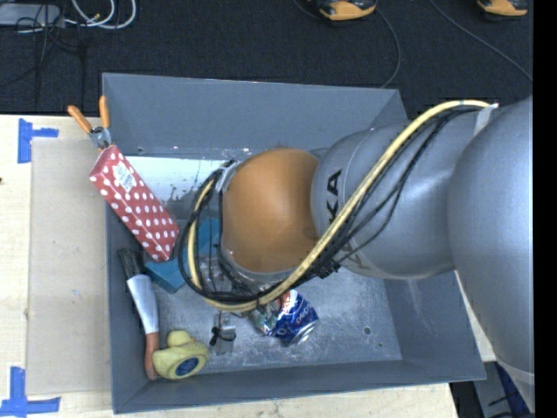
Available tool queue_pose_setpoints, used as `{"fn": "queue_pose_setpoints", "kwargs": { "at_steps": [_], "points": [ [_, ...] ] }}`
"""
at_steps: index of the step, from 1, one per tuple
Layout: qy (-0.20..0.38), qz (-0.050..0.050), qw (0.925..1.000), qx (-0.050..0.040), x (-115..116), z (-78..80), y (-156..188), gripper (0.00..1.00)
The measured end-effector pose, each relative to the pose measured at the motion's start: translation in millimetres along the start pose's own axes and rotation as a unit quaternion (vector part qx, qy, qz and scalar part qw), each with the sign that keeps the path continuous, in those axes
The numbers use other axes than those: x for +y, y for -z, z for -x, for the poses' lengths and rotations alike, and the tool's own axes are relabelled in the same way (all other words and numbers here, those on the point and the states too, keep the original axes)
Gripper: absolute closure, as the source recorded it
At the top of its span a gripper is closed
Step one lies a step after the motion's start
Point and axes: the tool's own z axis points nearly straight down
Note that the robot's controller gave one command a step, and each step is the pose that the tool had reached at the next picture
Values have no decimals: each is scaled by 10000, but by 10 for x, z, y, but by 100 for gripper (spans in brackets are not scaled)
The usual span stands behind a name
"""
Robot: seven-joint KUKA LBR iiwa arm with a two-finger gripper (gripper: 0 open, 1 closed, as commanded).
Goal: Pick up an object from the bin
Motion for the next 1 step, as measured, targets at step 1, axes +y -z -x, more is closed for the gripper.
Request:
{"fn": "queue_pose_setpoints", "kwargs": {
  "at_steps": [1],
  "points": [
    [1507, -2, 9886, 3, 342, -156, -85, 0]
  ]
}}
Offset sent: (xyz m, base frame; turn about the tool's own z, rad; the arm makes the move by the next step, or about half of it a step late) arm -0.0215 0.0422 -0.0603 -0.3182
